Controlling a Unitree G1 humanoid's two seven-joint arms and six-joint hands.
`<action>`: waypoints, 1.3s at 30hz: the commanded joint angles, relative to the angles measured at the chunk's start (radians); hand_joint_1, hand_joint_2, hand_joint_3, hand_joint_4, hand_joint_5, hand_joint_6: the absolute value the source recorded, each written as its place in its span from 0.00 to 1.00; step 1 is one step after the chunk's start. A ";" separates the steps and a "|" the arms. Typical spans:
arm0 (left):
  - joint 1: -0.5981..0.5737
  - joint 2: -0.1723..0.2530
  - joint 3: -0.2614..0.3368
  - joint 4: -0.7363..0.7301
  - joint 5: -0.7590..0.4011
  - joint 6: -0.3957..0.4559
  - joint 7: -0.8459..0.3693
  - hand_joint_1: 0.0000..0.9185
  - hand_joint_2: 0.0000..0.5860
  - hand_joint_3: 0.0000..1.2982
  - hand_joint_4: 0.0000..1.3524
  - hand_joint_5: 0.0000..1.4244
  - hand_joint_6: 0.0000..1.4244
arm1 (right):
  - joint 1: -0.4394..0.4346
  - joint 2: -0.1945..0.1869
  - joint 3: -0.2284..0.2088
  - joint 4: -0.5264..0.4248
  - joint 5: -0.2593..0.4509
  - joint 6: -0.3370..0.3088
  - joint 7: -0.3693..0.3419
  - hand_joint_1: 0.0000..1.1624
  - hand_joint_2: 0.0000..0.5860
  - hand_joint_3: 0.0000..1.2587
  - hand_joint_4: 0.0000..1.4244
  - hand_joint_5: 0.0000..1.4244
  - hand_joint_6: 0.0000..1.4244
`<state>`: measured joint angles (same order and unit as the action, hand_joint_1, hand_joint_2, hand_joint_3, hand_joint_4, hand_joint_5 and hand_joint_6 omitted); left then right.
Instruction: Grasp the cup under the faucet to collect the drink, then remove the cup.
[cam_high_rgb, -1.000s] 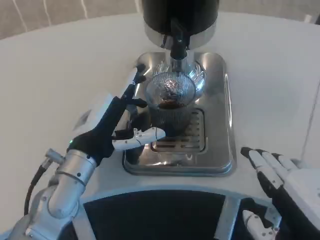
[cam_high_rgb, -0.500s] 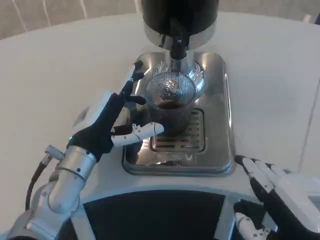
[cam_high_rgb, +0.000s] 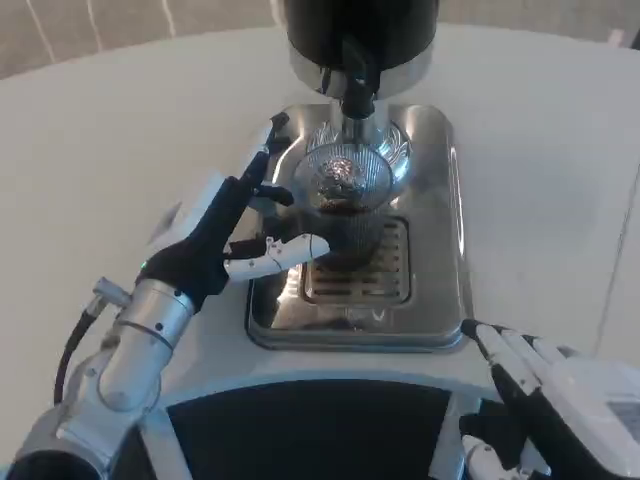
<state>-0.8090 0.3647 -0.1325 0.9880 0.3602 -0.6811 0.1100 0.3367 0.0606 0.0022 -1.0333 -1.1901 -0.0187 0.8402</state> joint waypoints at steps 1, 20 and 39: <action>-0.023 0.003 -0.006 0.034 -0.007 -0.028 -0.027 0.46 0.14 0.00 0.02 0.28 0.28 | -0.010 0.010 0.008 -0.014 -0.012 0.022 0.011 0.08 1.00 0.00 0.00 0.00 0.00; -0.026 0.001 -0.006 0.076 0.000 -0.128 -0.023 0.46 0.14 0.05 0.09 0.28 0.23 | 0.012 0.031 0.037 -0.014 -0.041 0.039 0.000 0.07 1.00 0.00 0.00 0.00 0.00; -0.057 0.016 0.007 0.117 -0.026 -0.138 -0.044 0.45 0.15 0.05 0.05 0.18 0.16 | -0.052 0.005 0.092 0.004 -0.064 0.129 0.034 0.04 1.00 0.00 0.00 0.00 0.00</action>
<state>-0.8610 0.3764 -0.1313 1.0901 0.3510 -0.8064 0.0836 0.2878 0.0552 0.0860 -1.0320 -1.2524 0.0962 0.8617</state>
